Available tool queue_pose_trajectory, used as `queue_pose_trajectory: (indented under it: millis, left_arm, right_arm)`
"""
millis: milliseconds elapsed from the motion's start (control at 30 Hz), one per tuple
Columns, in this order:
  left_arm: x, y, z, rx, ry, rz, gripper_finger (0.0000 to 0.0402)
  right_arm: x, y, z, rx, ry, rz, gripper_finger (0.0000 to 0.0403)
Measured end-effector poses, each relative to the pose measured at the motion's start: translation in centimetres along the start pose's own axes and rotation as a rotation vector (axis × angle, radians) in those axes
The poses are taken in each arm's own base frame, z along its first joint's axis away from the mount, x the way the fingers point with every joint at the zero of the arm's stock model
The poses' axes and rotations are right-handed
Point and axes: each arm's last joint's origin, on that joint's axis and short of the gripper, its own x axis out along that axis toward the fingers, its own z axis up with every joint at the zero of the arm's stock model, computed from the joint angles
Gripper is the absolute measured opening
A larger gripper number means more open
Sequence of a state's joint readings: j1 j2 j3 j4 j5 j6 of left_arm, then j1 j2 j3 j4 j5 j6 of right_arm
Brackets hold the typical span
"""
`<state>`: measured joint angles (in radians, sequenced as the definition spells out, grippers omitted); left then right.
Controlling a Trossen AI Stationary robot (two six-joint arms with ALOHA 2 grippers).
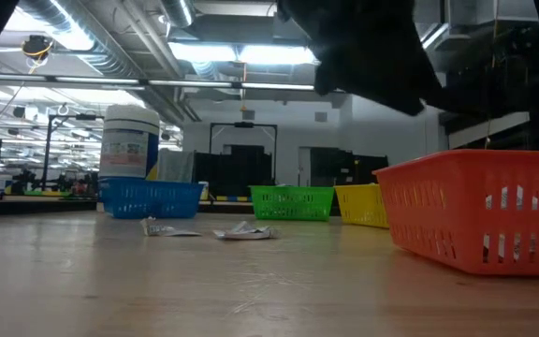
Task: Pick & Place First Aid Supplies
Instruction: Put the white ointment pack into the orange bin
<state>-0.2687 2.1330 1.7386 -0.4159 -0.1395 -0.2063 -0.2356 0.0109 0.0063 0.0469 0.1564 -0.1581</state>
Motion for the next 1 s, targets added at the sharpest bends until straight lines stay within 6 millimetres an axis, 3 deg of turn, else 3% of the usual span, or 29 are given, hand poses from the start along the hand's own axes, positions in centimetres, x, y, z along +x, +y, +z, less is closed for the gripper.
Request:
queue_pose_trajectory:
  millis: [300, 467, 700, 1000]
  left_arm:
    - [-2.5, 0.5, -0.6, -0.068, 0.141, 0.035, 0.0134]
    - [-3.9, 0.8, -2.2, -0.164, 0.203, 0.061, 0.0137]
    - [-5.8, 1.5, -6.1, -0.370, 0.301, 0.126, 0.0130]
    - [-7.3, 2.9, -12.0, -0.513, 0.436, 0.232, 0.0126]
  right_arm:
    - [0.0, 0.0, 0.0, 0.000, 0.000, 0.000, 0.0236]
    - [0.0, 0.0, 0.0, 0.000, 0.000, 0.000, 0.0236]
    - [0.0, 0.0, 0.0, 0.000, 0.000, 0.000, 0.0236]
    - [0.0, 0.0, 0.0, 0.000, 0.000, 0.000, 0.0236]
